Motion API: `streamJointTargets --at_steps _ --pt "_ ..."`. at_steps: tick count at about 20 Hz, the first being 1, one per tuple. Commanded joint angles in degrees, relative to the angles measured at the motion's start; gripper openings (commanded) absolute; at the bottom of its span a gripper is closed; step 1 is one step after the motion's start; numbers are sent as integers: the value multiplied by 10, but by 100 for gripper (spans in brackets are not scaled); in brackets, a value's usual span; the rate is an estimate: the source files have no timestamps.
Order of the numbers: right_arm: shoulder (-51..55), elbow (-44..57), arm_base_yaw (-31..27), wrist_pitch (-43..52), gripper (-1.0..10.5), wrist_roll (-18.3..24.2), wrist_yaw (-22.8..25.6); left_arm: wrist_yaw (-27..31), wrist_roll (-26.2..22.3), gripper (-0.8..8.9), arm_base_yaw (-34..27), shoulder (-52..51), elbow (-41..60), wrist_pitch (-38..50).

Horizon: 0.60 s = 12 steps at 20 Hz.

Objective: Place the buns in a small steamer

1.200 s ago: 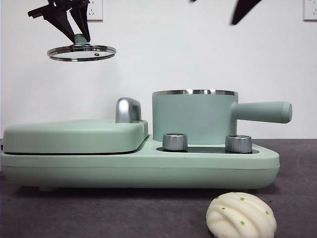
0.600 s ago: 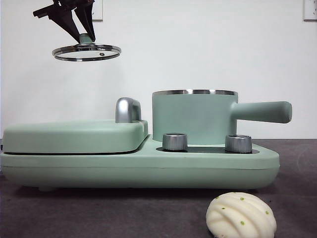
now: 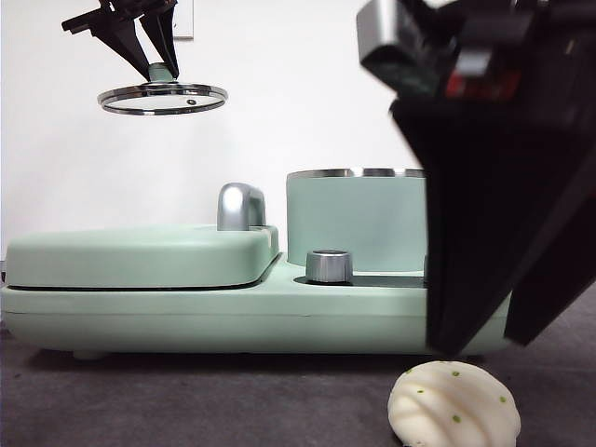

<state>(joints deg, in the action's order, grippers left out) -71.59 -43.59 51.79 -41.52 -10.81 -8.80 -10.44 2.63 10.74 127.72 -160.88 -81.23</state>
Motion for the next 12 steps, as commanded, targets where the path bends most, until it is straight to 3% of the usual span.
streamJointTargets --at_steps 1,7,12 --pt "-28 -1 7 25 464 -5 16 -4 5 23 2 -3 -21 -23" --pt "-80 -1 1 64 462 -6 30 -4 9 23 2 -3 -21 -23" --pt "-111 -1 1 86 281 -9 30 -4 11 23 2 -3 -21 -23"
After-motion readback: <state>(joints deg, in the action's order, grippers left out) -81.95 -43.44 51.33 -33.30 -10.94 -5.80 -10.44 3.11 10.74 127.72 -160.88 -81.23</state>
